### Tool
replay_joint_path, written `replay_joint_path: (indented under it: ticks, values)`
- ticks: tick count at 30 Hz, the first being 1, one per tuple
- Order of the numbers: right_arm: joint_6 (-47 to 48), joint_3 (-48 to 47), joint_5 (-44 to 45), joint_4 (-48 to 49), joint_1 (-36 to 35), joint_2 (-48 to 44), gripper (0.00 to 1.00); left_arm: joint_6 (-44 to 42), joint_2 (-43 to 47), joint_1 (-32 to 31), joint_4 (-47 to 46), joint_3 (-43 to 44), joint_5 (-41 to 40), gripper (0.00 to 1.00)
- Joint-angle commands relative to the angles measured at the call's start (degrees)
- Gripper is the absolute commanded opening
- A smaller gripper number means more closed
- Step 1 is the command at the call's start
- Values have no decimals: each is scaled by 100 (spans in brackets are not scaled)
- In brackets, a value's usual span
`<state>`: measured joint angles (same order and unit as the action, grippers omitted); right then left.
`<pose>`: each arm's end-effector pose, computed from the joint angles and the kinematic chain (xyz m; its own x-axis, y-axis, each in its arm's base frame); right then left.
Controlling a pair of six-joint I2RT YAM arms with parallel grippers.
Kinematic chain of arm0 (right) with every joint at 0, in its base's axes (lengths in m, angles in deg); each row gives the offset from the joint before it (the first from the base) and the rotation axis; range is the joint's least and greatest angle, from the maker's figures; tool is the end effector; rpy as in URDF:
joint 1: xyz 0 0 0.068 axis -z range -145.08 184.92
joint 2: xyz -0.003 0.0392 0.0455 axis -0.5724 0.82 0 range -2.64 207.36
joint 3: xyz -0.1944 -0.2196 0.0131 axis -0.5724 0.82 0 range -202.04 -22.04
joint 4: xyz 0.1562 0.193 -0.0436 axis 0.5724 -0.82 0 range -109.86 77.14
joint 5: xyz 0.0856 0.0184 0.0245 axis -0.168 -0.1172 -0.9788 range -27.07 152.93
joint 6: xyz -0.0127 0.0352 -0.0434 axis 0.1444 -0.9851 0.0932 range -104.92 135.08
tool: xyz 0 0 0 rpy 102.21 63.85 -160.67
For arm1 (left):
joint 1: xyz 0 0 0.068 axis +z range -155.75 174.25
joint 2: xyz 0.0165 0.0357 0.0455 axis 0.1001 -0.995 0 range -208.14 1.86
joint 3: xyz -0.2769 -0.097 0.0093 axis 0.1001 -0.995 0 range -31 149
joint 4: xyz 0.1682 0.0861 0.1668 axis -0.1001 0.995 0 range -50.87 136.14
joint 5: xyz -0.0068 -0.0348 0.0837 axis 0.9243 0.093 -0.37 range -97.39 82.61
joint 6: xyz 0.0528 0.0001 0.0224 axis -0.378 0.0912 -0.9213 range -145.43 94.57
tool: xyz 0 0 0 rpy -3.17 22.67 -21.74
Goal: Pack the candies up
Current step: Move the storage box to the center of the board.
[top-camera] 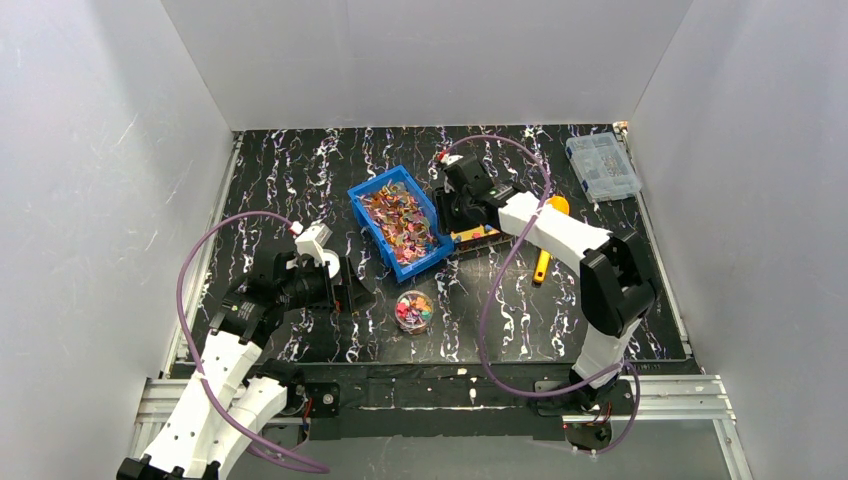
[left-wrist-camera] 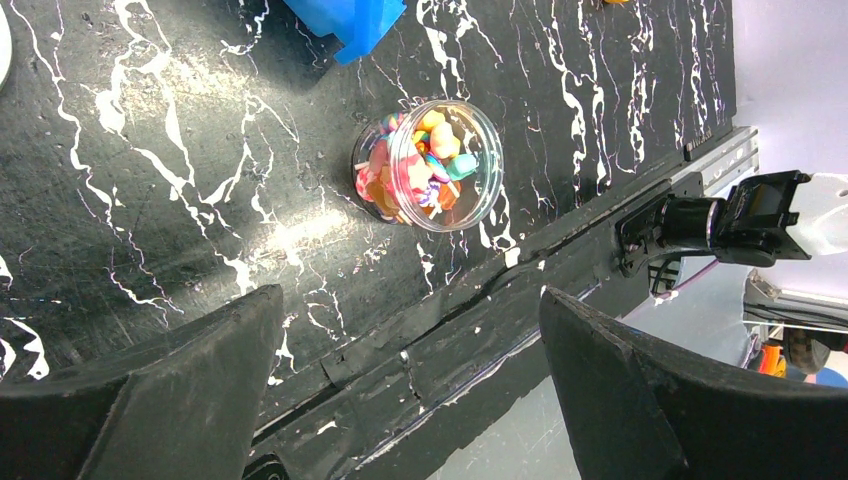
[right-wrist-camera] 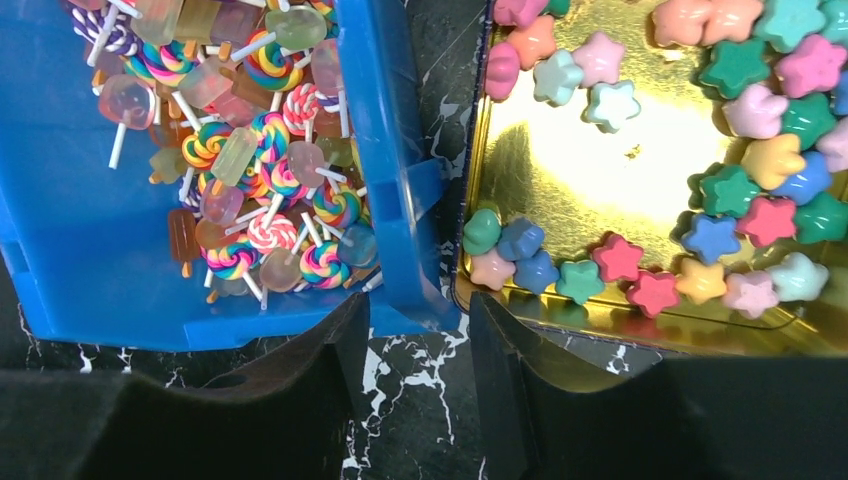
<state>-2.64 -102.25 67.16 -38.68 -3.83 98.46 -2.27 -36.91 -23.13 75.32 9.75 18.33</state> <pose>0.3093 0.2445 0.2826 -0.7188 -0.1876 -0.6695 -0.3841 0.9097 0.1575 0.1108 -0.0532 0.2981 -0.7337 -0.1416 -0.6645 0.3514 0.7580 -0.5495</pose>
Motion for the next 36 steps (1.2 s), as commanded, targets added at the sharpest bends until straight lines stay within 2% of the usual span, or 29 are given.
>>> replay_joint_path:
  ticks: [1,4,13,25,36]
  values:
    - [55,-360,58,-41,-70,191,47,-30,62,-27,3,-53,-40,99]
    - [10,-458,62,-39,-102,315,39,-29,53,-27,3,-50,-40,99]
    - [-247,-843,457,19,-270,627,1,-25,44,-25,3,-50,-40,99]
    - [-560,-1609,898,284,-309,1238,1,26,-71,-28,64,22,-265,99]
    - [-609,-2630,1072,176,-309,2085,1,652,-551,-27,341,295,-1247,99]
